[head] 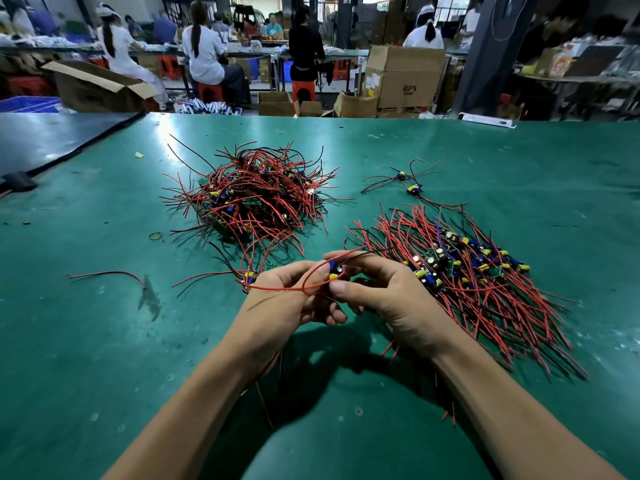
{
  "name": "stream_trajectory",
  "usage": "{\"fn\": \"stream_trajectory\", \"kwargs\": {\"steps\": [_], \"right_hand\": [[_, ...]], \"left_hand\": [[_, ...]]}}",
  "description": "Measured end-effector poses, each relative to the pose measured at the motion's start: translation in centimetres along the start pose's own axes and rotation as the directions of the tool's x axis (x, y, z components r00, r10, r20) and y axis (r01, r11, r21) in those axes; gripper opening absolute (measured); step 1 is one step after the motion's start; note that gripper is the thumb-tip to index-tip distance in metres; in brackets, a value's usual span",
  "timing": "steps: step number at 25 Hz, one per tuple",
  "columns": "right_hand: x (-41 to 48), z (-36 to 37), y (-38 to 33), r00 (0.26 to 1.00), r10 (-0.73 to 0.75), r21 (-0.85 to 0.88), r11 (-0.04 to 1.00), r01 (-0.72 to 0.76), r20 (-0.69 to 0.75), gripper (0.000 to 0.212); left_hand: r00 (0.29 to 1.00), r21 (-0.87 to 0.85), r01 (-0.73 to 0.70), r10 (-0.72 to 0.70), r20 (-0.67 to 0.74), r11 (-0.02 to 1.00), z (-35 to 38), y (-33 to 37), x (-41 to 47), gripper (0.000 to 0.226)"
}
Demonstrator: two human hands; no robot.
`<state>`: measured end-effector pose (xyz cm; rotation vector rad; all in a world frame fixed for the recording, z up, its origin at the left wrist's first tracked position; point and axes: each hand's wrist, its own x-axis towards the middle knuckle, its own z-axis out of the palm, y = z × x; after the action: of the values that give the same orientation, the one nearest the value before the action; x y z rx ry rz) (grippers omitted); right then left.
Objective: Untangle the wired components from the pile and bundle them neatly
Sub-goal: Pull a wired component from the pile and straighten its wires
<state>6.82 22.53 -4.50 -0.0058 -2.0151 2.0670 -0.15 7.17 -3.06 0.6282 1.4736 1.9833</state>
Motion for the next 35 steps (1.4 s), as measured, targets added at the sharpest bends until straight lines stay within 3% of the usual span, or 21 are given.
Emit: {"fn": "stream_trajectory", "kwargs": {"steps": [4, 8, 14, 19, 21, 25, 28, 31, 35], "right_hand": [[0.3, 0.3, 0.0, 0.974, 0.001, 0.028, 1.0, 0.005, -0.228, 0.023], [0.3, 0.8, -0.9, 0.964, 0.194, 0.263, 0.954, -0.143, -0.182, 0.026], [-0.1, 1.5, -1.3, 0.972, 0.219, 0.009, 0.976, -0.219, -0.085, 0.027], [-0.7, 1.8, -1.0, 0.983, 0.04, -0.275, 0.957, -0.089, -0.181, 0.022], [-0.5, 1.5, -0.7, 0.974, 0.036, -0.311, 0.944, -0.106, -0.222, 0.023], [-0.2, 1.1, -0.7, 0.989, 0.089, -0.113, 0.988, -0.103, -0.121, 0.026], [0.0, 0.4, -0.8, 0.972, 0.123, 0.012, 0.992, -0.123, -0.202, 0.034], [0.4, -0.2, -0.9, 0.916, 0.182, 0.22, 0.97, -0.107, -0.357, 0.029], [0.7, 0.7, -0.9, 0.893, 0.31, 0.432, 0.889, -0.151, -0.326, 0.04]], "left_hand": [[1.0, 0.014, 0.018, -0.018, 0.025, 1.0, 0.2, -0.2, -0.3, 0.026], [0.995, 0.033, 0.031, -0.034, 0.094, 0.999, 0.1, -0.3, -0.6, 0.016], [0.996, 0.071, 0.084, -0.084, -0.012, 0.994, 0.8, -0.6, -0.5, 0.016], [0.983, 0.364, -0.093, 0.143, -0.113, 0.927, 0.5, -0.9, -0.4, 0.016], [0.978, 0.452, -0.094, 0.168, -0.125, 0.887, 0.5, -0.9, -0.4, 0.012], [0.998, 0.302, 0.059, -0.054, -0.026, 0.951, -0.1, -0.5, -0.3, 0.011], [0.98, 0.307, 0.122, -0.164, 0.113, 0.944, -0.3, 0.2, -0.6, 0.009], [0.965, 0.35, 0.139, -0.206, 0.163, 0.926, 0.0, 0.5, -0.7, 0.009], [0.984, 0.39, 0.118, -0.161, 0.08, 0.913, 0.5, 0.1, -0.9, 0.011]]}}
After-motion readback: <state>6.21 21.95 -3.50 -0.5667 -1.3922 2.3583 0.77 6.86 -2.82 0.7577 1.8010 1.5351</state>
